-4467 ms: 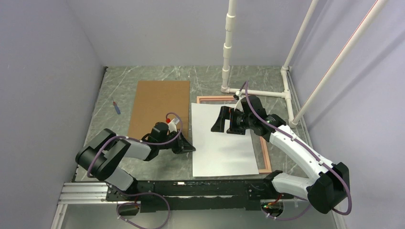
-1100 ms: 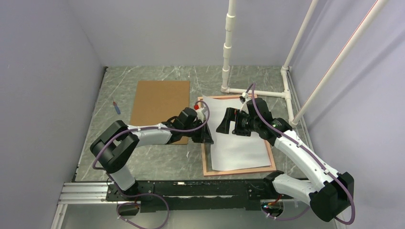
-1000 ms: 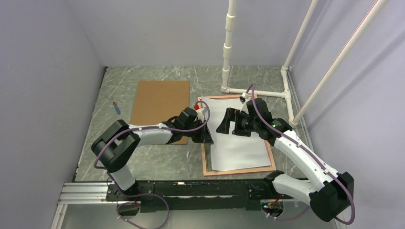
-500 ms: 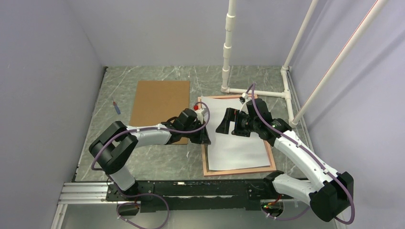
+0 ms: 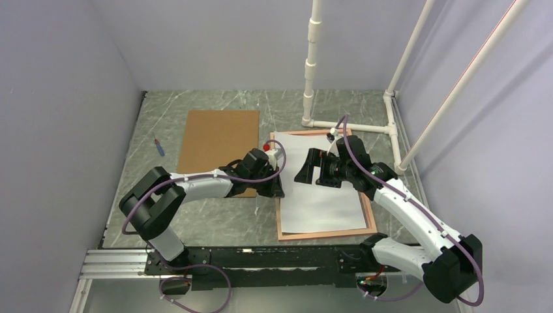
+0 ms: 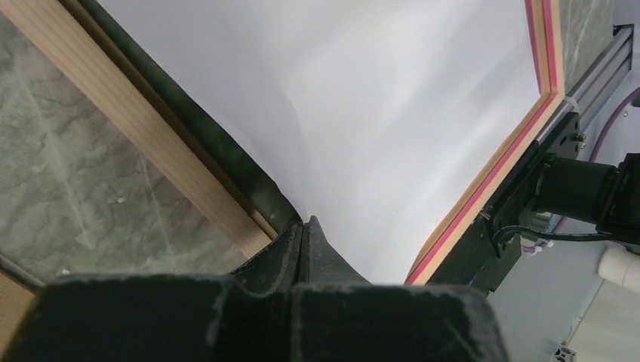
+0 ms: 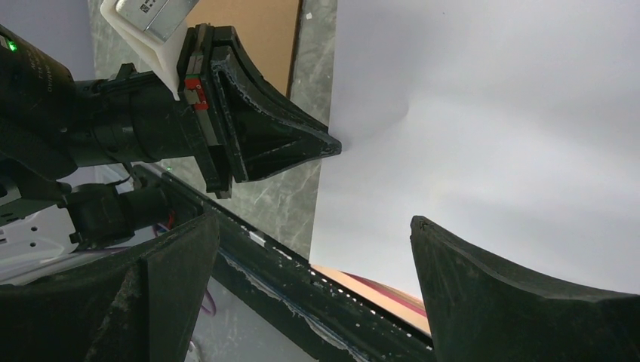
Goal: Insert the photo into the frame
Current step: Turn over the photo from the photo frame.
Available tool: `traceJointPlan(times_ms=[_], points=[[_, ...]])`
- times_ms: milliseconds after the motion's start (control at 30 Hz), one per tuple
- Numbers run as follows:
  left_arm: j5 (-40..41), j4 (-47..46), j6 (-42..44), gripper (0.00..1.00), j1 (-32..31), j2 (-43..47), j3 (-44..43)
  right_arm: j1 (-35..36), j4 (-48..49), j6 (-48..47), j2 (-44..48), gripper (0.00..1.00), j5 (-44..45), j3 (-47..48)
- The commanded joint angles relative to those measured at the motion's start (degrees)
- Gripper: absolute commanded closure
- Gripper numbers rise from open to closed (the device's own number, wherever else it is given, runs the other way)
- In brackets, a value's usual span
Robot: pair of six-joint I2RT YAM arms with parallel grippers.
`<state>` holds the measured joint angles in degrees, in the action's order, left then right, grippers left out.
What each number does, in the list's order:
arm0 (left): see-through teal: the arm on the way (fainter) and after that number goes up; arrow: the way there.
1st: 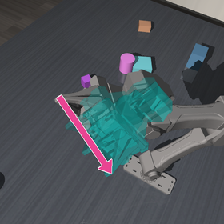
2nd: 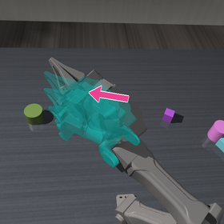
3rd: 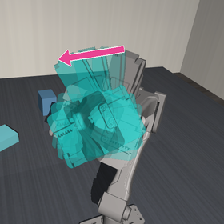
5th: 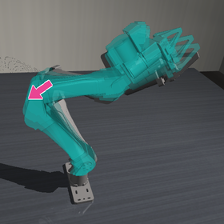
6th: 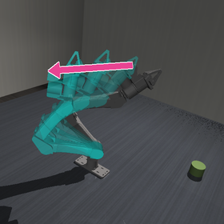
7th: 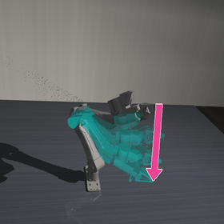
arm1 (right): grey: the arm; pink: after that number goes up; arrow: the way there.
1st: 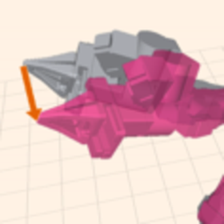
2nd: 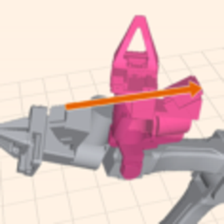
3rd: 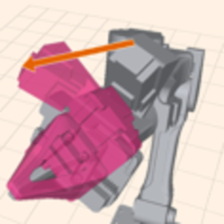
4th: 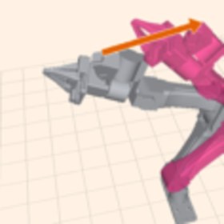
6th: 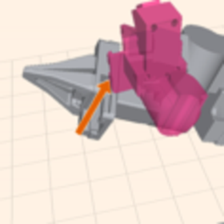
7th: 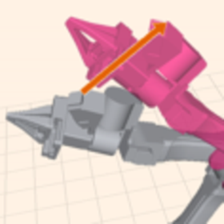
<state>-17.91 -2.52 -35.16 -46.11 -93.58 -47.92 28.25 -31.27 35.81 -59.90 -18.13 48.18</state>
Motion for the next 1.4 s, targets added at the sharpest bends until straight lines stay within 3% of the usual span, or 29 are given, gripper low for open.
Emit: traceJointPlan(times_ms=[0, 267, 633, 1067, 1367], points=[[-3.4, -5.11, -1.14, 1.0, -0.03, -0.63, -2.85, -0.16, 2.18, 0.47, 0.59, 0.01, -0.59, -0.02], [-3.87, -8.78, -4.06, 1.0, -0.29, -2.15, -2.98, -0.13, 1.83, 0.38, 1.08, 0.01, -0.17, -0.15], [-3.81, -11.92, -0.84, 1.0, -1.48, 1.31, 0.09, -0.09, 1.43, -0.05, 1.08, 0.01, 0.16, 0.24], [-4.49, -11.0, -0.91, 1.0, 3.76, 4.45, 2.28, -0.67, -1.73, -1.95, 1.15, 0.01, 3.18, 2.71], [-6.19, -12.64, -1.99, 1.0, 2.73, 1.14, -0.07, -1.94, -1.98, -2.24, 1.29, 0.01, 2.5, 2.89]])
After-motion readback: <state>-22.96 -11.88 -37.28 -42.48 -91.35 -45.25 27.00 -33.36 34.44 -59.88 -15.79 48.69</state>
